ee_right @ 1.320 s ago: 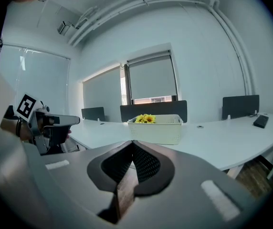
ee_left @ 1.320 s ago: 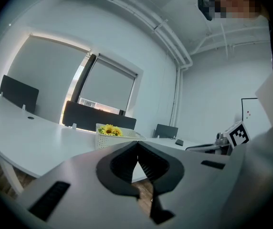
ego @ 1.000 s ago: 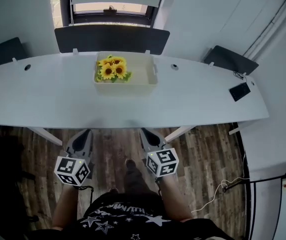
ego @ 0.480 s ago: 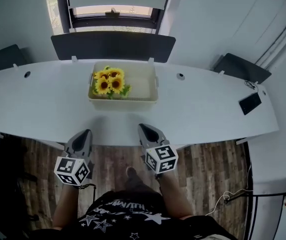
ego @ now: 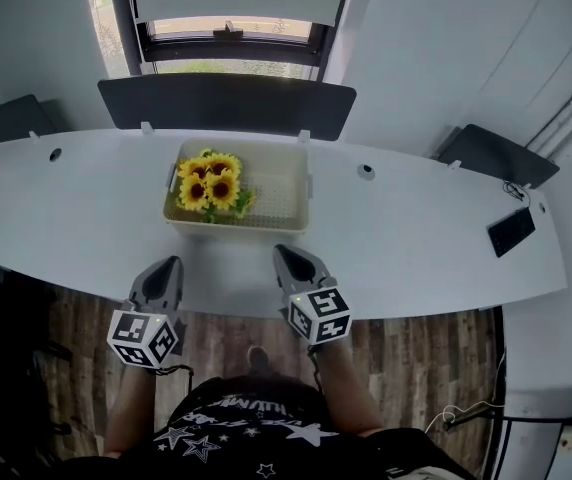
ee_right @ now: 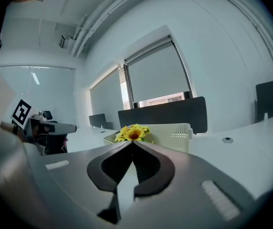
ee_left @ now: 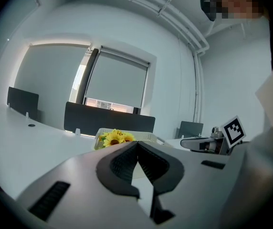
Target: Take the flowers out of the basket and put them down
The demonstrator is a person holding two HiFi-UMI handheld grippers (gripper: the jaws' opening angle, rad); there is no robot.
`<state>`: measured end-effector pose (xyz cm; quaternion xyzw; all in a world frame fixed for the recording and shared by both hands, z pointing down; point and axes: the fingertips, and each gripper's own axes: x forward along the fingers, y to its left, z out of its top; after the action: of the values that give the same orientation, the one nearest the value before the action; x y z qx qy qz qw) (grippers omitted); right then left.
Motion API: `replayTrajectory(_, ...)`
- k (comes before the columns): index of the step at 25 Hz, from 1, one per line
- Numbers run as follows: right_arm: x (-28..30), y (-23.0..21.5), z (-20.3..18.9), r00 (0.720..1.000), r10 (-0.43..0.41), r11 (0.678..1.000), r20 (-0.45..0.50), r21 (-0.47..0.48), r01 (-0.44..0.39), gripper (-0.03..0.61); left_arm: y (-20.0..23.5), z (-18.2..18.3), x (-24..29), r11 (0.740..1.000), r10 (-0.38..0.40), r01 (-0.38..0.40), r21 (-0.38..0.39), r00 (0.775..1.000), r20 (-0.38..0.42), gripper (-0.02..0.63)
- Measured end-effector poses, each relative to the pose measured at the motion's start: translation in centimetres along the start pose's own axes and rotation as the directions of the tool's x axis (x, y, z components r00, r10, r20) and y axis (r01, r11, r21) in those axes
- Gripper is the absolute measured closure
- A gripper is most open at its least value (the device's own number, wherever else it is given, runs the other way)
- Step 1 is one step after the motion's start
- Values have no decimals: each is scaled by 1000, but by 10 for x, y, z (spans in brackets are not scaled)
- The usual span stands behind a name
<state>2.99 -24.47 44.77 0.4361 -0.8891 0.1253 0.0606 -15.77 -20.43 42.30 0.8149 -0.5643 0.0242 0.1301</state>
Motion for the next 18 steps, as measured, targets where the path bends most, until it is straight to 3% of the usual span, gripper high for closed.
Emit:
replayTrajectory(8,32,-15,2,993,109,993,-52,40,-107,575,6,7,22,996,87,-87,7,996,6,604)
replayTrajectory(12,44,-19,3,992,105,994,-66,46,-102,575,17,7,25,994,108,-108,15,994,-5,604)
replayTrajectory(18,64,-35,10,993,34,999,-109,42,-30,575,46,13,41,994,110,-110,-5,994,2,604)
